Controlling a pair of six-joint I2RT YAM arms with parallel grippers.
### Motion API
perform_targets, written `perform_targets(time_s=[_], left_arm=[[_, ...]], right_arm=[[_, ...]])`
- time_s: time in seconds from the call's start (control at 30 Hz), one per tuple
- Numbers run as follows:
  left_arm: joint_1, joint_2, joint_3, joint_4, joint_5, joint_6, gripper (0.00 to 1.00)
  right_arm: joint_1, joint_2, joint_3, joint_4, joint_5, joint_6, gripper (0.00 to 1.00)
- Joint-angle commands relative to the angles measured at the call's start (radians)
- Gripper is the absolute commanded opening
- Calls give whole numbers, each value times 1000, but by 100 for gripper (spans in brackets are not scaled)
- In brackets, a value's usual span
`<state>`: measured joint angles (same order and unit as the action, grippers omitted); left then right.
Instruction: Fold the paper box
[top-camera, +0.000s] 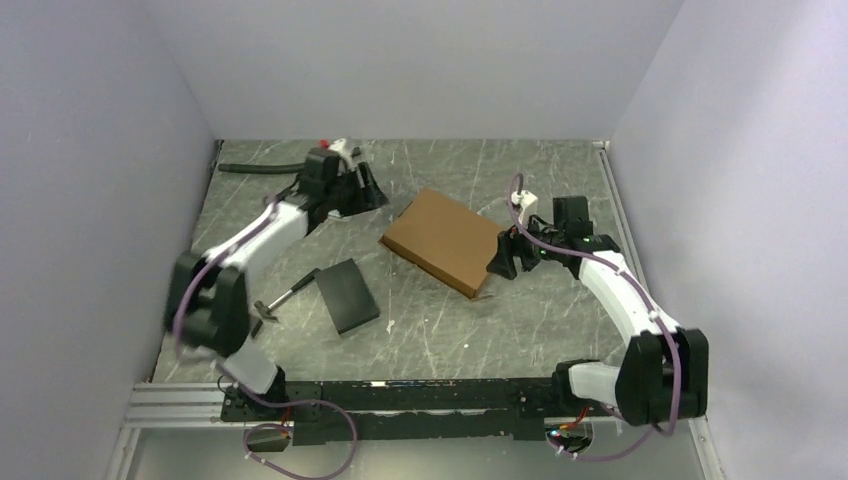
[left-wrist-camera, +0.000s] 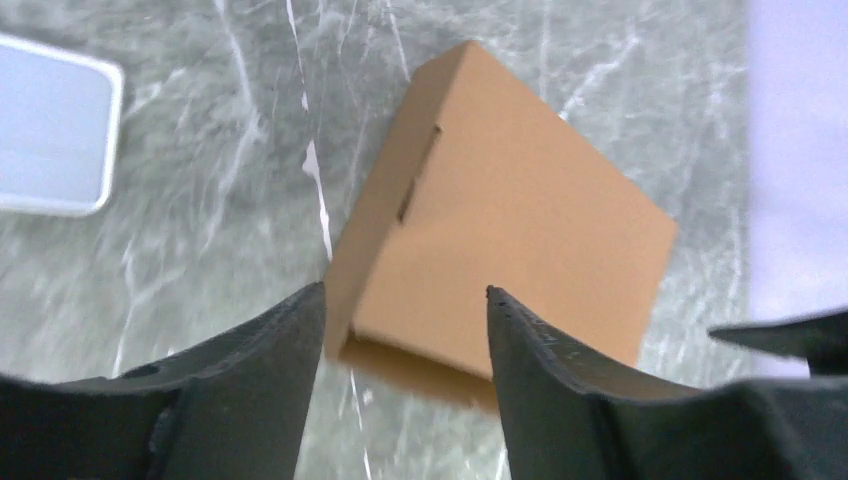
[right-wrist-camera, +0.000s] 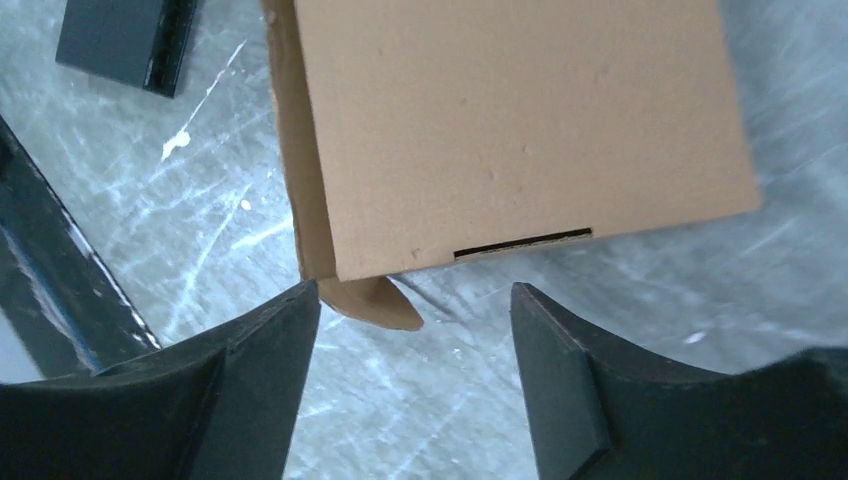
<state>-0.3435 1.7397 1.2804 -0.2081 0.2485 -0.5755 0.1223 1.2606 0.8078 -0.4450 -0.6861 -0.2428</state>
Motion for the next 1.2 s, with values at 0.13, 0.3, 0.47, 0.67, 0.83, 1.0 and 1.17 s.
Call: perform_targets(time_s=[0.13, 0.3, 0.47, 0.67, 0.83, 1.0, 1.17], left_arm=[[8, -655, -666, 494, 60, -166, 99], [2, -765, -915, 694, 268, -335, 97], [-147, -736, -983, 649, 183, -444, 94], [-278, -531, -937, 740, 63, -458, 99], [-281, -307, -821, 771, 90, -472, 98], [-281, -148, -741, 810, 114, -515, 97], [-281, -39, -619, 694, 101, -513, 96]], right_arm=[[-9, -119, 92, -128, -268, -627, 96], [-19, 27, 209, -10, -213, -460, 96], [-85, 255, 321, 133, -102, -87, 93], [-144, 449, 412, 109, -57, 18, 92], [-161, 513, 393, 99, -91, 39, 90], [-196, 561, 354, 77, -153, 62, 82], [-223, 566, 313, 45, -165, 51, 71]])
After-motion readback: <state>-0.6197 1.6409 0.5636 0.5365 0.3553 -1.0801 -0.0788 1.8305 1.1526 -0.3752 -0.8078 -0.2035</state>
